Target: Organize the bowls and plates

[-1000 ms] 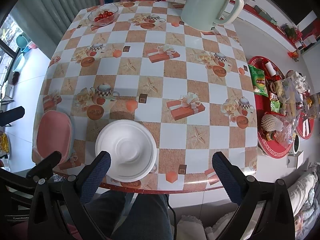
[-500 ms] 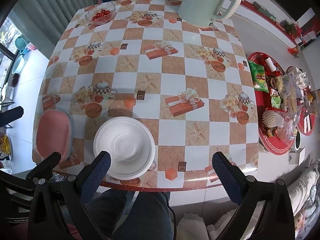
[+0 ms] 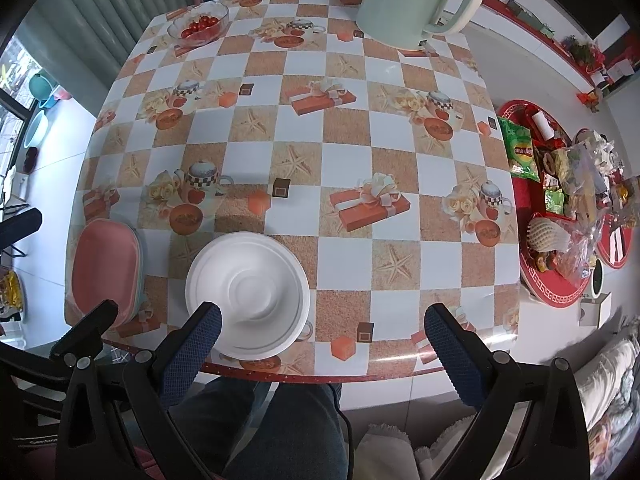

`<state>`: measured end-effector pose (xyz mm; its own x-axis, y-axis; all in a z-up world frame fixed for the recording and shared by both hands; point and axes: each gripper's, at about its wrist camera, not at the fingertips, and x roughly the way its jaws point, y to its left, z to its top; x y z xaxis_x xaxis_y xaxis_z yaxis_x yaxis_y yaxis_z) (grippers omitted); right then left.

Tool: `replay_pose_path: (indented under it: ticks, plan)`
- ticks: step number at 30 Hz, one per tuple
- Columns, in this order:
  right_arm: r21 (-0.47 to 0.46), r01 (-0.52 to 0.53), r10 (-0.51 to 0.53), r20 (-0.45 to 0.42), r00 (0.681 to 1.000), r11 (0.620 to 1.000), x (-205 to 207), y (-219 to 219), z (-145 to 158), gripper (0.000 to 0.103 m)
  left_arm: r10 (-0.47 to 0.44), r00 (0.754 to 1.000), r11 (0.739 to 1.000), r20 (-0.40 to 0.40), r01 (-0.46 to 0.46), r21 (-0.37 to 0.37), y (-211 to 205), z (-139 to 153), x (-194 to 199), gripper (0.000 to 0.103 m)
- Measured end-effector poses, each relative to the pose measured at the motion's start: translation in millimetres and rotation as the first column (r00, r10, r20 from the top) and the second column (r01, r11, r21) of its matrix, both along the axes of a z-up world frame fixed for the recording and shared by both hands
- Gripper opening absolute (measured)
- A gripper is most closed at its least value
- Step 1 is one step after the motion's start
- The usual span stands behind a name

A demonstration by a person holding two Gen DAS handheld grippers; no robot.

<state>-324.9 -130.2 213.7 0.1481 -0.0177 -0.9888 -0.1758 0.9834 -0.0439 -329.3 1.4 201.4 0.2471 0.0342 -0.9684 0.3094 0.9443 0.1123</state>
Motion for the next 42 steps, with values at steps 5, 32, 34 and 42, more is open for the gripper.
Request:
replay_pose_path:
  ticks: [5,32,34,42]
  plan:
    - [0.0,0.002,-0.002,-0.001,1.0,1.0,1,0,0,0.102,-0.006,1.0,1.0,-0.001,0.006,0.007,0,0,1,0.103]
    - [0.039,0.099,-0.091,-0.168,0.981,0.994,-1,-22,-57,0.102,0.003,0.995,1.0,-0.101,-0.001,0.015,4,-40,8,0.103]
    - [0.028,0.104,-0.097,-0.192,0.977,0.994,-1,-25,-69,0.102,0.018,0.992,1.0,-0.128,-0.017,0.012,5,-52,11,0.103]
    - [0.055,0.159,-0.137,-0.293,0.946,0.986,5,-33,-120,0.102,0.054,0.983,0.998,-0.175,-0.05,0.03,-15,-97,21,0.103]
